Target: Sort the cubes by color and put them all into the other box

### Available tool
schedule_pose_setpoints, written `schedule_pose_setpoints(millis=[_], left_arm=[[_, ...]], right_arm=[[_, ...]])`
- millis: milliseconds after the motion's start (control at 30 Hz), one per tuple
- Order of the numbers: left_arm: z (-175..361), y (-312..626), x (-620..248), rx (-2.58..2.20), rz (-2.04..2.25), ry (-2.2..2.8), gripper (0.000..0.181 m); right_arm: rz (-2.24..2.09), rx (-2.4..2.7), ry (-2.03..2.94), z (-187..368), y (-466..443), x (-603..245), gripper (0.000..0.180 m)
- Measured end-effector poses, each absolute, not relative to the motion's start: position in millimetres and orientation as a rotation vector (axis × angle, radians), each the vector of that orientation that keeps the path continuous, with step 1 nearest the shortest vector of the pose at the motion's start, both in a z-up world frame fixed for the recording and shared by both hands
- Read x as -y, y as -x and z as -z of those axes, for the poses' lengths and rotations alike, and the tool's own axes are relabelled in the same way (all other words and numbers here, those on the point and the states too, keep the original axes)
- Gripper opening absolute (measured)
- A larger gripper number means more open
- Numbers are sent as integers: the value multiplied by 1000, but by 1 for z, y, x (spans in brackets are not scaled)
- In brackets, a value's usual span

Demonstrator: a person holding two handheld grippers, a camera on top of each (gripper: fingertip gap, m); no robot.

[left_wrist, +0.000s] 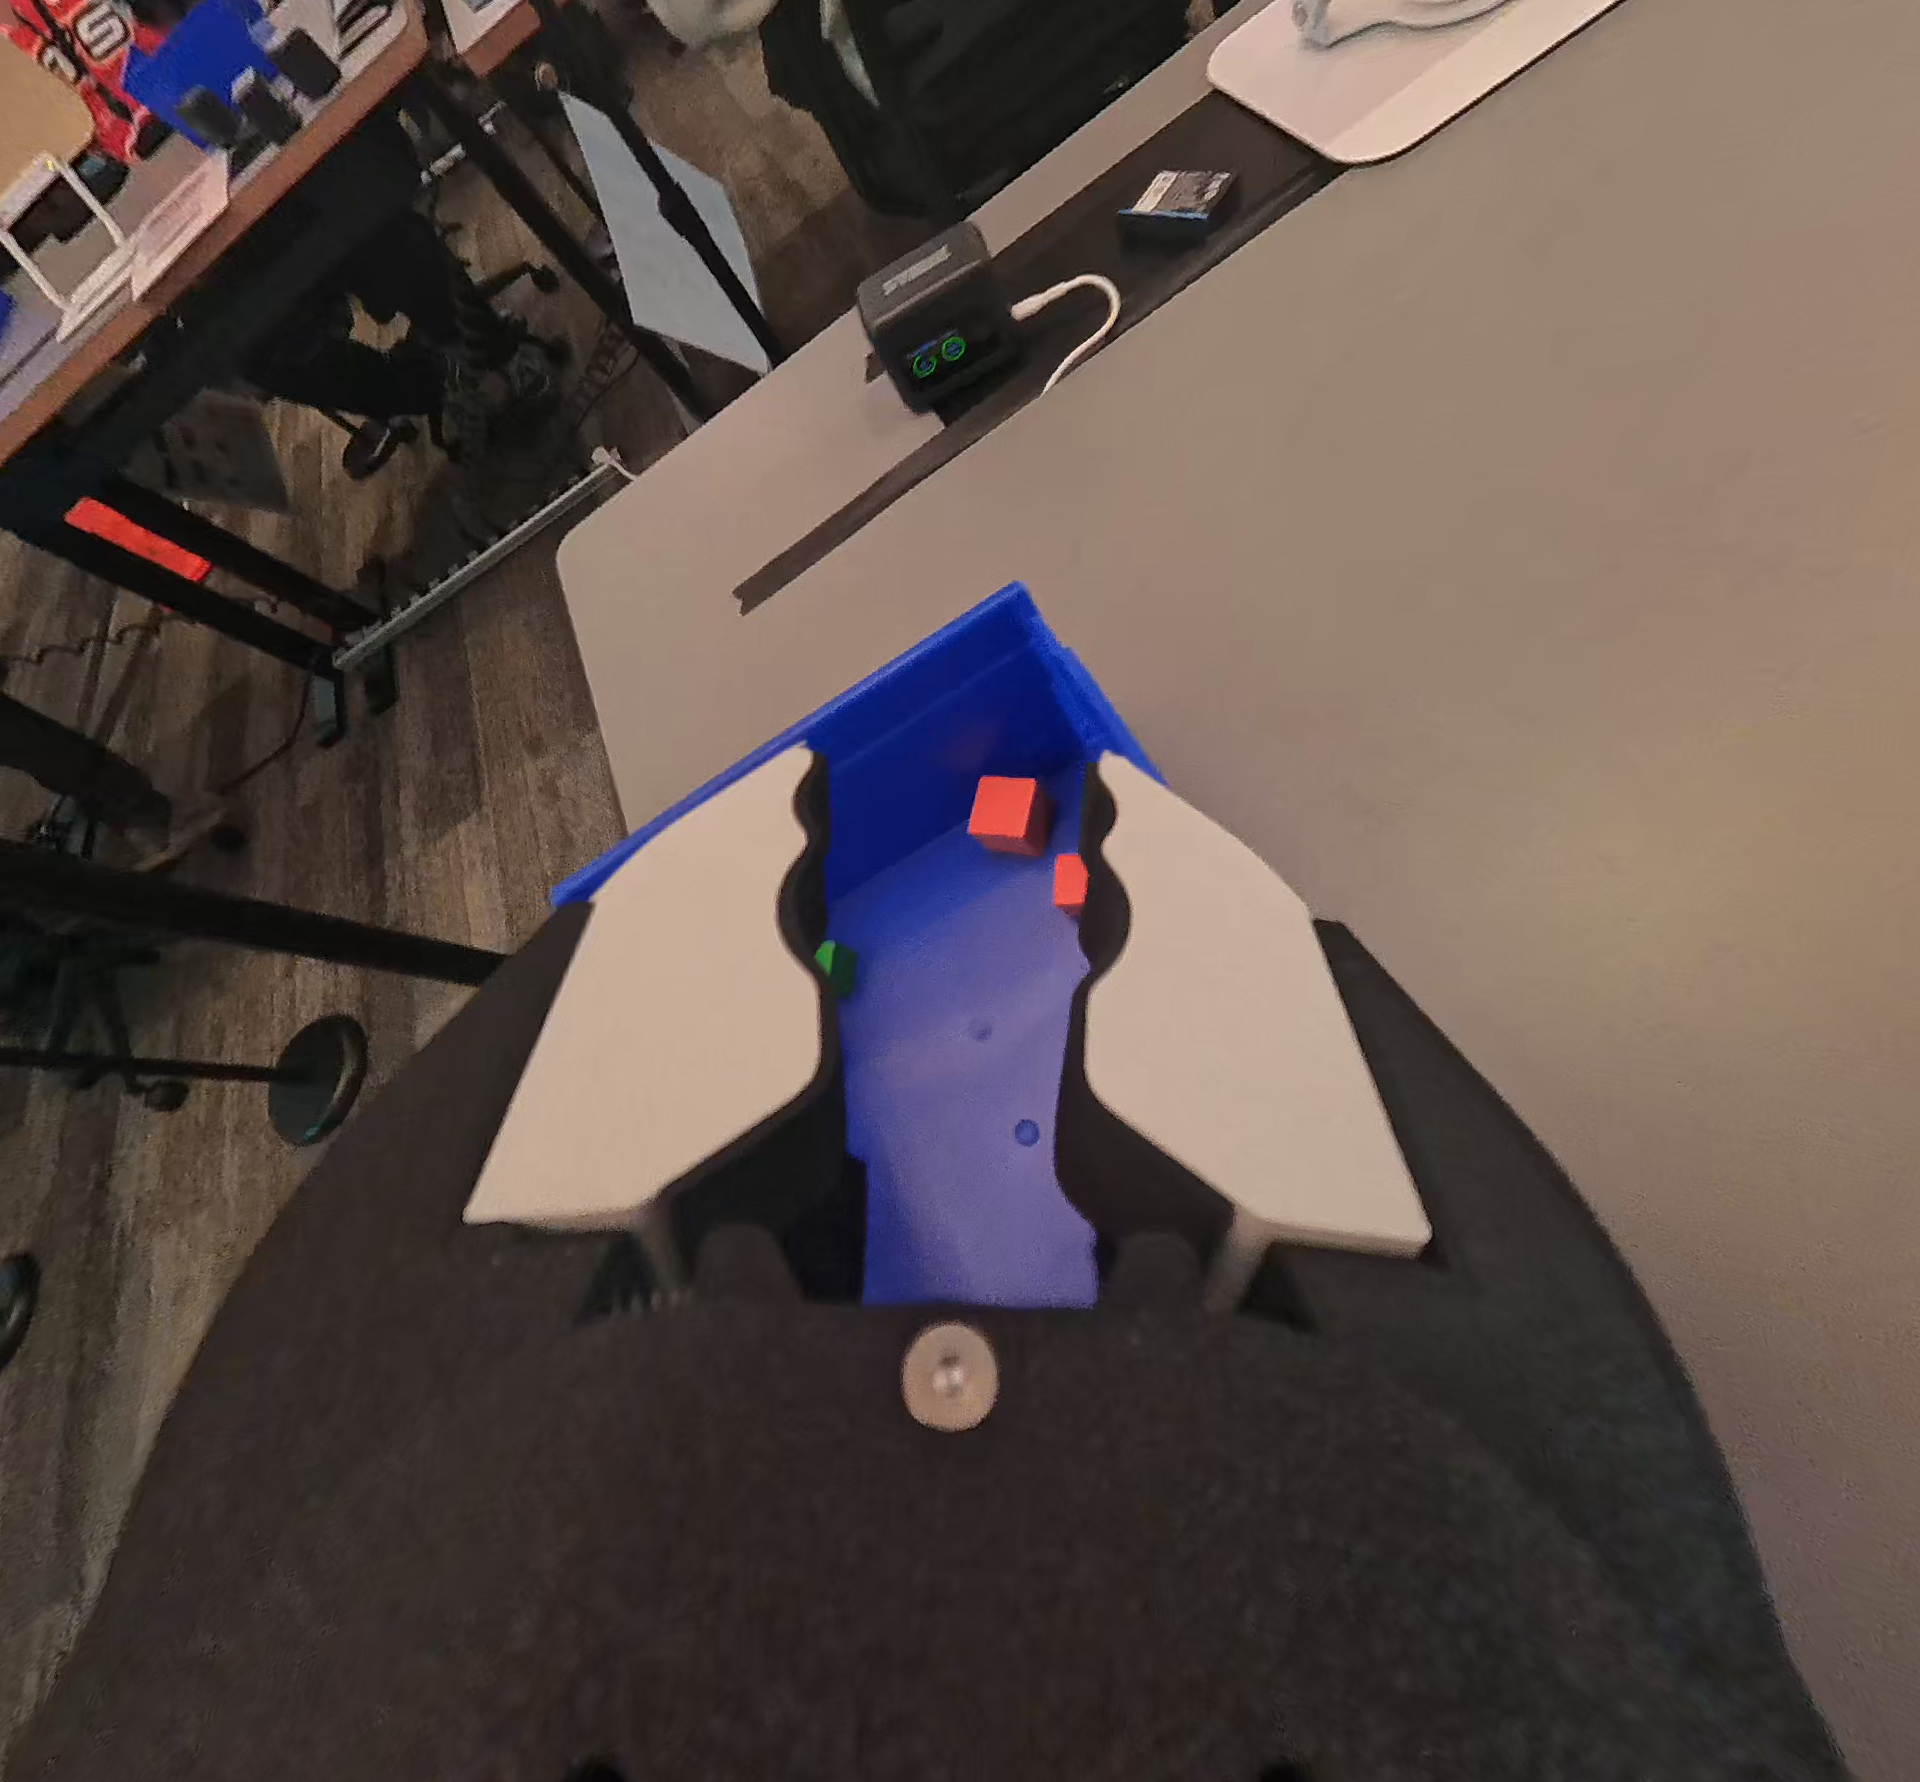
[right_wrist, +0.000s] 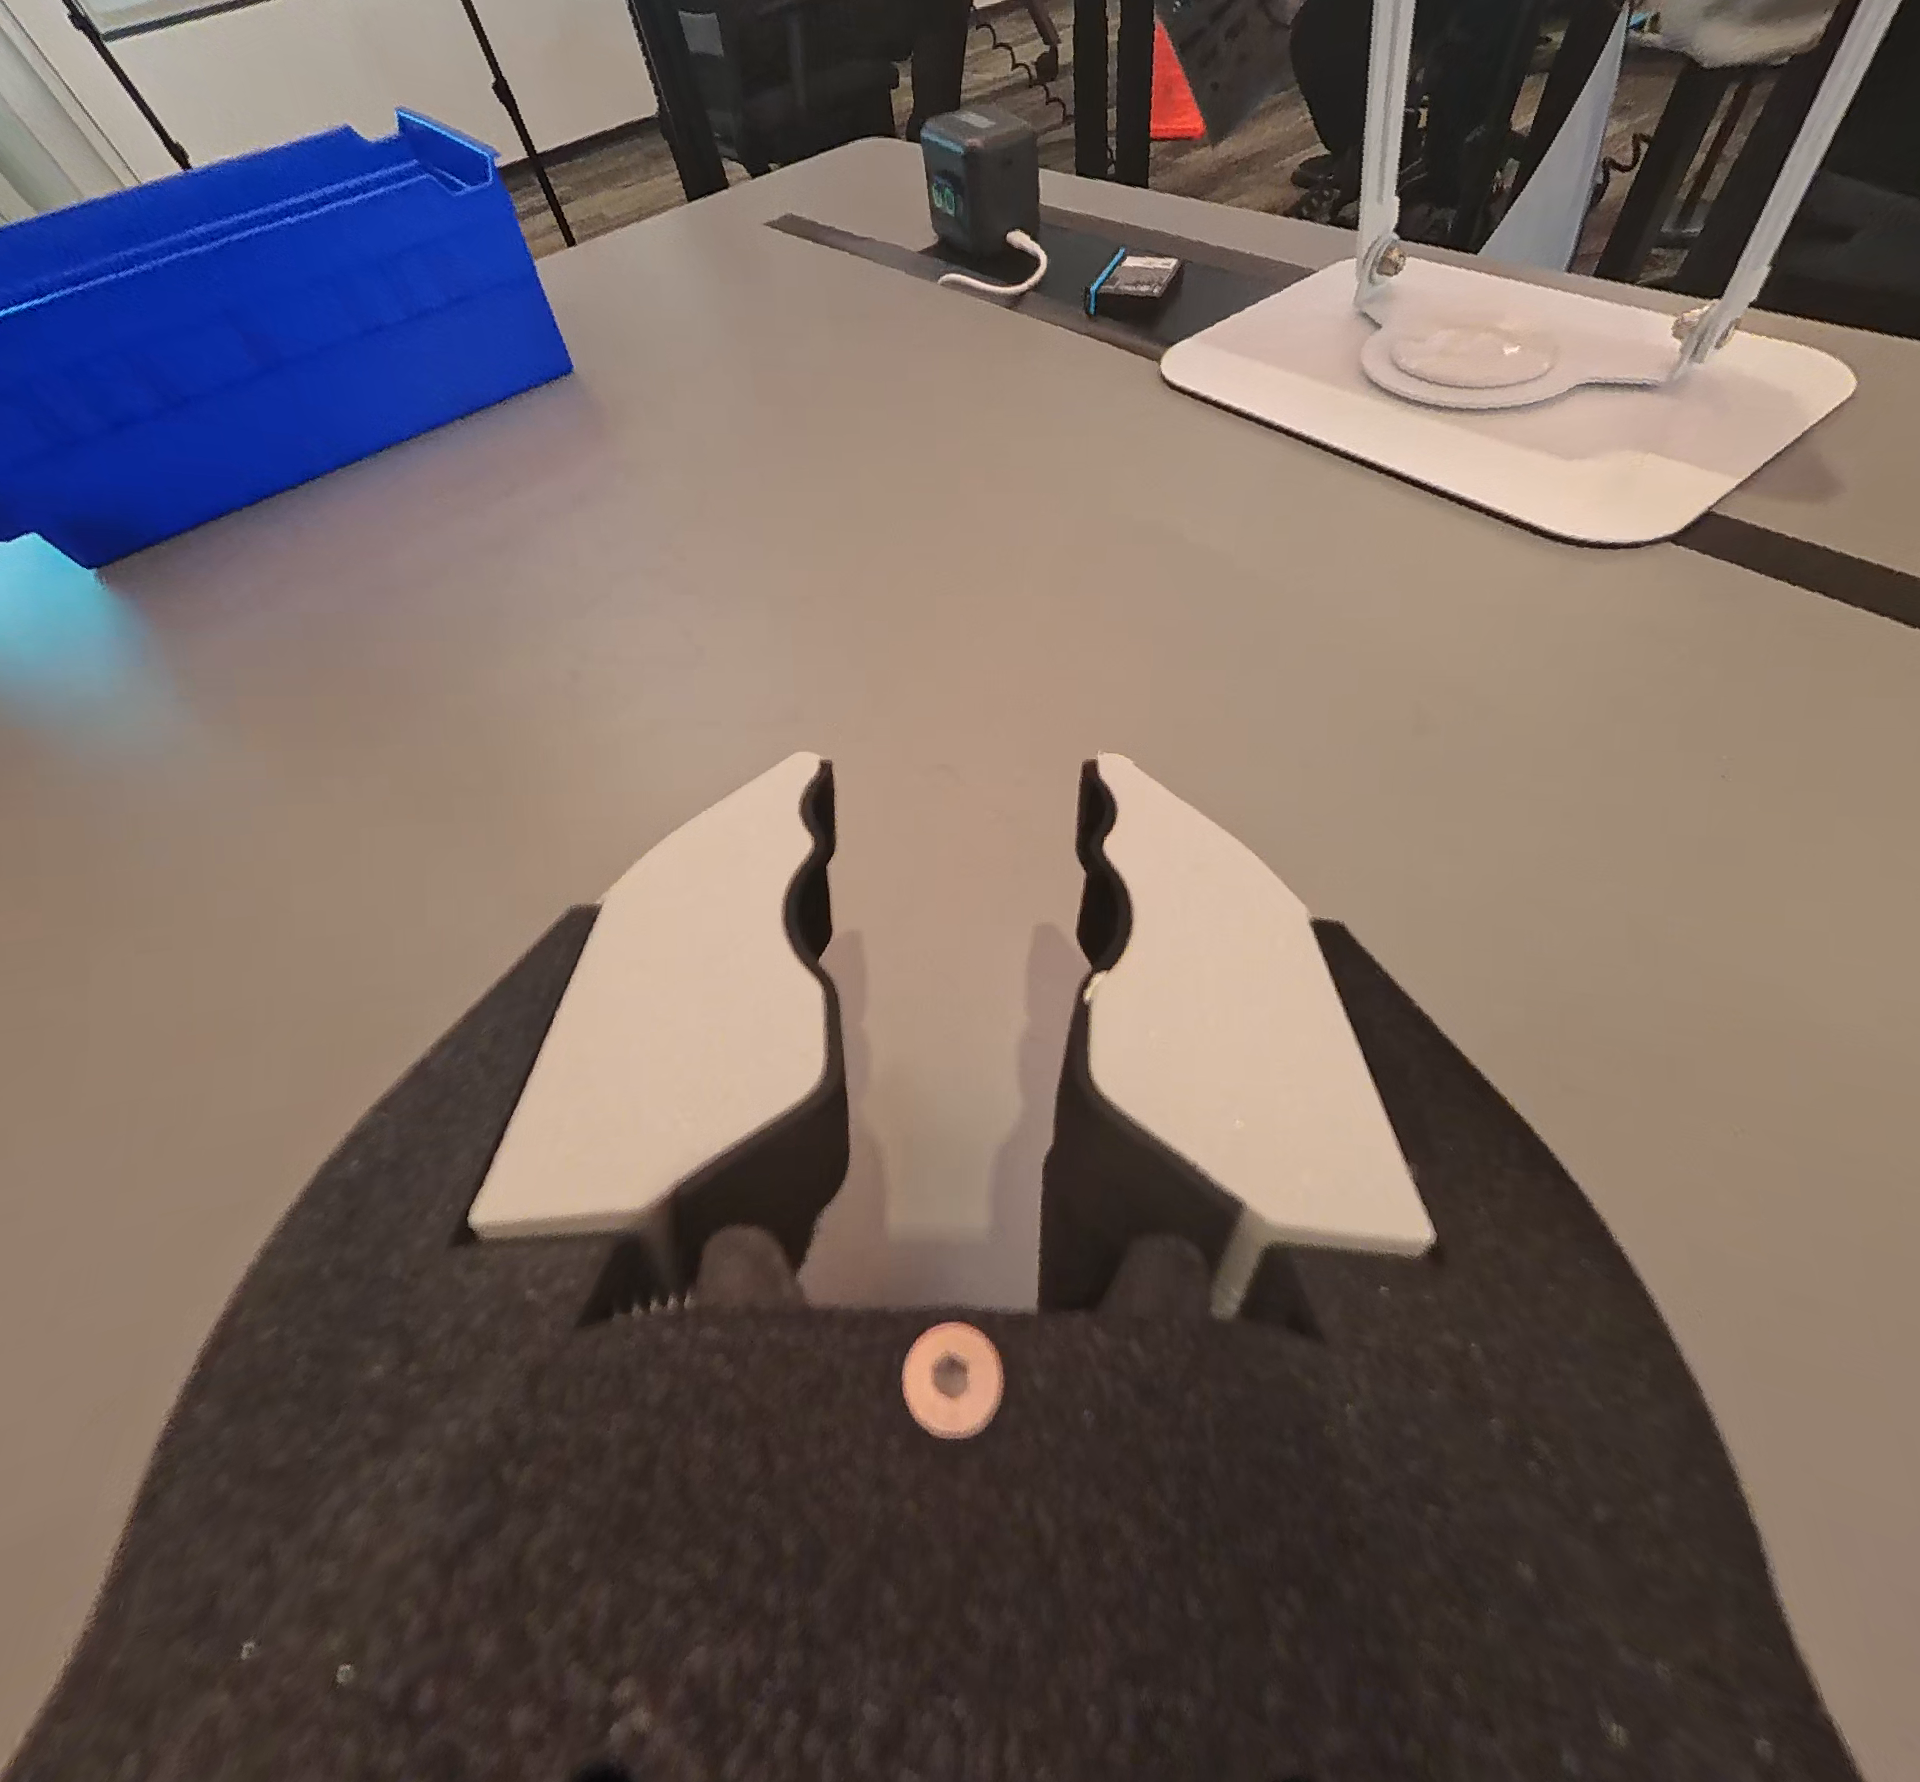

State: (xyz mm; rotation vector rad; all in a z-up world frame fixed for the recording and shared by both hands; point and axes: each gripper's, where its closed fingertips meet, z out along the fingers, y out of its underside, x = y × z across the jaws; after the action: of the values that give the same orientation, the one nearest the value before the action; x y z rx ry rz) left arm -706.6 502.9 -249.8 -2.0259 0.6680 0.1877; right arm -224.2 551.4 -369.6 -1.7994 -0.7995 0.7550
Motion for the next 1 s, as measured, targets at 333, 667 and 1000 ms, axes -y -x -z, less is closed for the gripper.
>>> schedule_pose_setpoints(millis=[333, 667, 1000], left_arm=[[275, 752, -508, -584, -164, 2093, 46], [288, 774, -514, -605, -165, 2126, 47], [327, 773, -531, -716, -83, 2207, 48]], right_arm=[[-766, 789, 1804, 369, 231, -552, 44], [-751, 775, 1825, 374, 237, -556, 44], [-759, 745, 1856, 380, 252, -562, 44]])
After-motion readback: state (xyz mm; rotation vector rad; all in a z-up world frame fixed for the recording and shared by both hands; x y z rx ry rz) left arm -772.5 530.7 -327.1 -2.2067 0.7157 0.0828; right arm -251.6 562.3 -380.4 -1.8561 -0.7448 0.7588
